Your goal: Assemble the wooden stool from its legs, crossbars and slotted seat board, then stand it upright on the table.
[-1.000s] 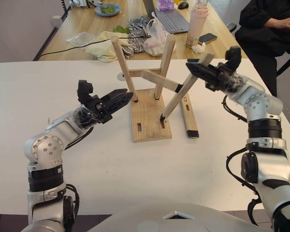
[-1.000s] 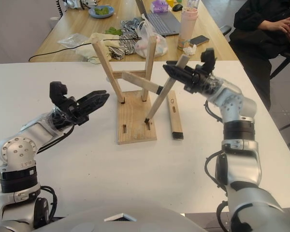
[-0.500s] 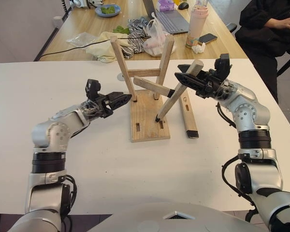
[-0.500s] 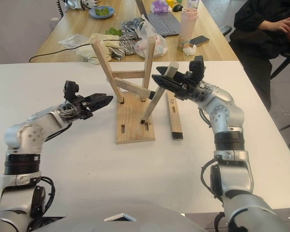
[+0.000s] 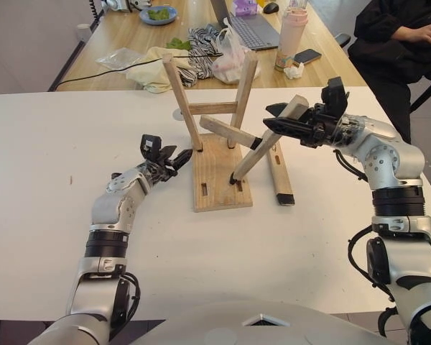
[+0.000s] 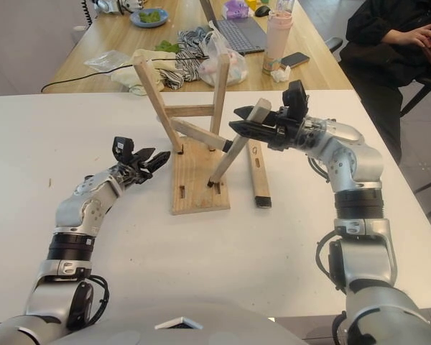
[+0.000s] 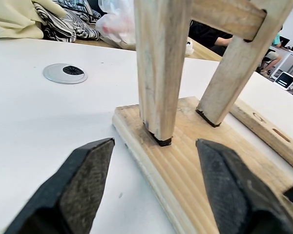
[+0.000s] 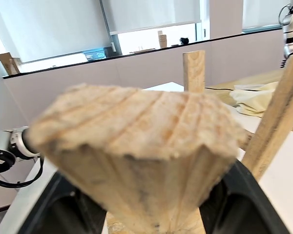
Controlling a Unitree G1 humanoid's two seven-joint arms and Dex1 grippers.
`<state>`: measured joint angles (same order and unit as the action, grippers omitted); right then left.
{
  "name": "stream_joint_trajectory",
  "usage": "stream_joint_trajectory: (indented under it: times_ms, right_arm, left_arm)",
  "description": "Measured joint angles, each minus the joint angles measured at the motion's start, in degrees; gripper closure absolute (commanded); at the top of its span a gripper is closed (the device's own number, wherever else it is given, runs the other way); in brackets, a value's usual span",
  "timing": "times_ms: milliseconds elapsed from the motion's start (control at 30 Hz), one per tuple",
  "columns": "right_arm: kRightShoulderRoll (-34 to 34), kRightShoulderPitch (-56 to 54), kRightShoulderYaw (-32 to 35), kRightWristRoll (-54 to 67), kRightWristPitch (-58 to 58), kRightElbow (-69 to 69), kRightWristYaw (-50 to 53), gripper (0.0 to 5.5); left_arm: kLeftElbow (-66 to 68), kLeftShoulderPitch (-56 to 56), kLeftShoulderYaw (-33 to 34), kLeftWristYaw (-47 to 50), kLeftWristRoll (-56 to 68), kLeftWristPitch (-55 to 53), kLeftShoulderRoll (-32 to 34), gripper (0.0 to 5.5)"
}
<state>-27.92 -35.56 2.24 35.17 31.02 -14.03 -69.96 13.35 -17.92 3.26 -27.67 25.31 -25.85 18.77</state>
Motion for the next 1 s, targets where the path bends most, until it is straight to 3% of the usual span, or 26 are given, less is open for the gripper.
stream_joint_trajectory:
  times_ms: [400, 633, 1000]
  right_arm:
    - [-4.5, -2.7, -1.9, -3.2, 0.4, -2.1, -6.4, 3.45]
    - [-5.0, -4.5, -5.7, -6.1, -5.0, -2.5, -11.9, 3.45]
    - [-6.7, -13.0, -11.9, -11.1, -10.8, -13.9, -20.3, 3.45]
  left_arm:
    - [1.2, -0.7, 1.0, -0.4, -1.2, 1.2, -1.4, 2.45]
    - [1.4, -0.7, 1.3, -0.8, -1.7, 1.3, -1.9, 2.45]
    - [1.4, -0.8, 1.6, -1.3, -1.9, 1.2, -2.9, 2.45]
